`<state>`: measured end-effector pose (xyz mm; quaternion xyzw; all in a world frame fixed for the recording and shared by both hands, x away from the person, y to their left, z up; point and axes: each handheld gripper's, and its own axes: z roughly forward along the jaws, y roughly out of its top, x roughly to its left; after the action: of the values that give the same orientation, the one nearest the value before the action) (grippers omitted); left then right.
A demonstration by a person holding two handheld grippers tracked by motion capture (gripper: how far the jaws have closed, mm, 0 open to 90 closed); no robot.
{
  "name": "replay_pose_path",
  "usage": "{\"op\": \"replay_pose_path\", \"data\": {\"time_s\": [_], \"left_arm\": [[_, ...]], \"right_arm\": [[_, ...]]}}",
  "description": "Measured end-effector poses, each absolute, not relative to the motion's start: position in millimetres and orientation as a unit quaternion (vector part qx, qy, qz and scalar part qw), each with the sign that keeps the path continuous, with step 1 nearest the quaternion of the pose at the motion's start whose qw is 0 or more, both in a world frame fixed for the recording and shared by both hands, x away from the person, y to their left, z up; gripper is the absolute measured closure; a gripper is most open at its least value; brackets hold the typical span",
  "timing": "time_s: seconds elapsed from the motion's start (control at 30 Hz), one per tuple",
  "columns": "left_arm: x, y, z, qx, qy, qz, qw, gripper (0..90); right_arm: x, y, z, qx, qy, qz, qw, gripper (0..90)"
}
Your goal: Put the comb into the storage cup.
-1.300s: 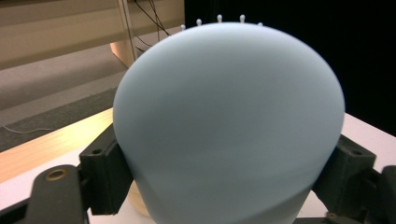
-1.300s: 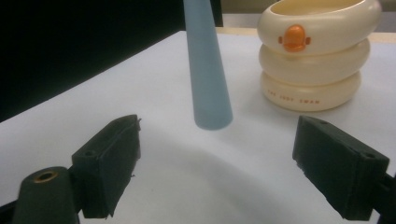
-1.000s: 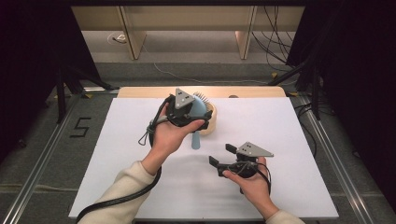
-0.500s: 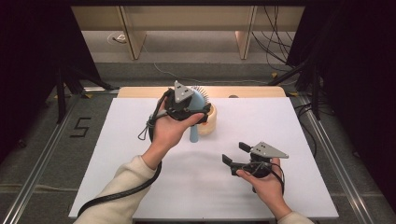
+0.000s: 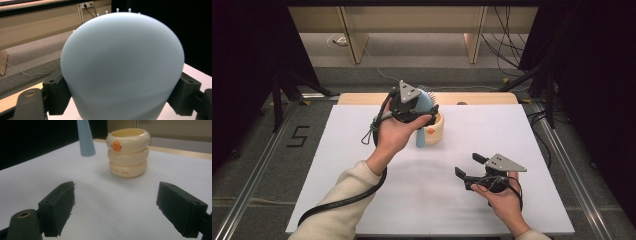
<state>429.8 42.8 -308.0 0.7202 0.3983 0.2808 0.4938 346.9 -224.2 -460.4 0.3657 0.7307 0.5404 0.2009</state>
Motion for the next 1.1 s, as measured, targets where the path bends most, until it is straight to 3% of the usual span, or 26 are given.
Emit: {"op": "replay_pose_path", "data": {"time_s": [1.1], "left_arm": [[445,46,-292,0.707,0.41,0.301,0.492,19.0]], "right_arm": [[340,-241,-460,0.357,0.735,0.541,0.198,16.8]]}}
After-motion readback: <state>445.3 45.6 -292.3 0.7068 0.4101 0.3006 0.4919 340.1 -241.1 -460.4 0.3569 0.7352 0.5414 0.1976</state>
